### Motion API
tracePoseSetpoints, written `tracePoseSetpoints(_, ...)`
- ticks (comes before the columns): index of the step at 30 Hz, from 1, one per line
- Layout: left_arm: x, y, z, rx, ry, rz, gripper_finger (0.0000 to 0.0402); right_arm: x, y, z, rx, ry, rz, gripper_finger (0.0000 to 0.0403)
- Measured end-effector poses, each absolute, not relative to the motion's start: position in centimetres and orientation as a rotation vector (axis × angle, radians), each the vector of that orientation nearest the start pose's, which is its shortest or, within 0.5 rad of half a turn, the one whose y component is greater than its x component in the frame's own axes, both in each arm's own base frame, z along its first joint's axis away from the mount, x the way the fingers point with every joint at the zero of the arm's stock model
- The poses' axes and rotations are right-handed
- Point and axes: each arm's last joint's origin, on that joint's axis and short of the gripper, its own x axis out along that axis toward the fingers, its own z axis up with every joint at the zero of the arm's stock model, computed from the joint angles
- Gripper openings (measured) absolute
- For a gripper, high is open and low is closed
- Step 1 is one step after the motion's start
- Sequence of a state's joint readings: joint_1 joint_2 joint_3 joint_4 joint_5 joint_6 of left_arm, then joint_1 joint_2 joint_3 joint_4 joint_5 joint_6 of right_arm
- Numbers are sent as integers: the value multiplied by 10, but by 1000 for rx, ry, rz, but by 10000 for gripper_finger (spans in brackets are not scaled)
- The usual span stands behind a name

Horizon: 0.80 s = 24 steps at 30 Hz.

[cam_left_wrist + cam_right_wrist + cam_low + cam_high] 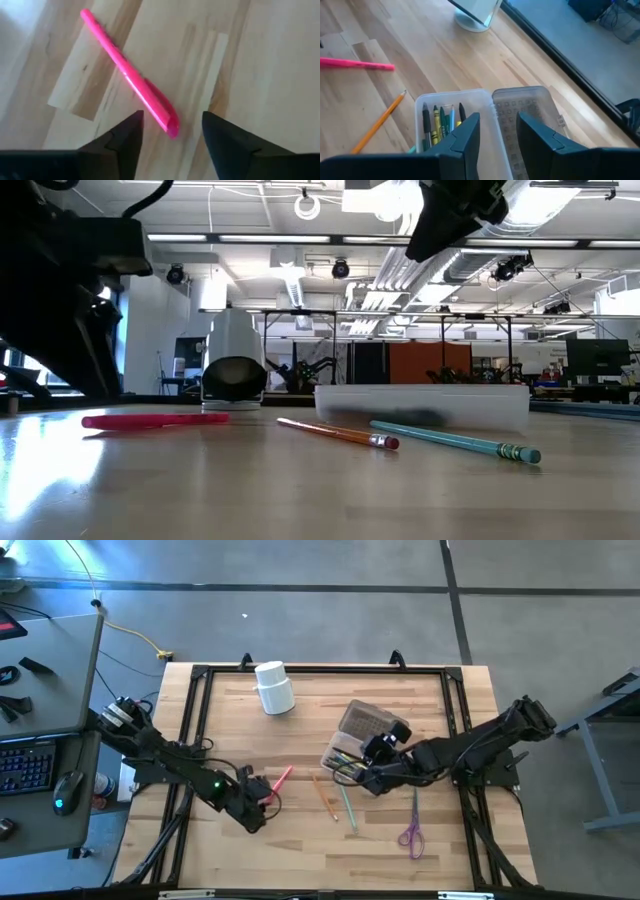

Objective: Pick & place school supplies into a supply box
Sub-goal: Put the pink pen into the supply box

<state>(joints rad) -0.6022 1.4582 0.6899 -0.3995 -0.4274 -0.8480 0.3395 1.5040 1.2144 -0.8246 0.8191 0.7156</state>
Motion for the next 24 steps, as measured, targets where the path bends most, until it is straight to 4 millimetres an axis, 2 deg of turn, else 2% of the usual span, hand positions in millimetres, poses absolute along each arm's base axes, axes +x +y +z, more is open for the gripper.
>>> tracePoseSetpoints(5,210,-127,145,-188,937,368,256,284,78,276,49,715,-712,112)
tracePoseSetpoints(11,211,-127,108,-231,926,457,248,285,78,276,52,710,-708,112)
tracePoseSetpoints(14,211,-126,97,-228,913,524,235,285,78,276,48,711,-704,112)
tracePoseSetpoints(18,212,-126,92,-214,890,563,195,285,78,276,46,710,-706,112)
tracePoseSetpoints(24,211,-124,91,-196,885,573,89,285,78,276,46,709,-706,112)
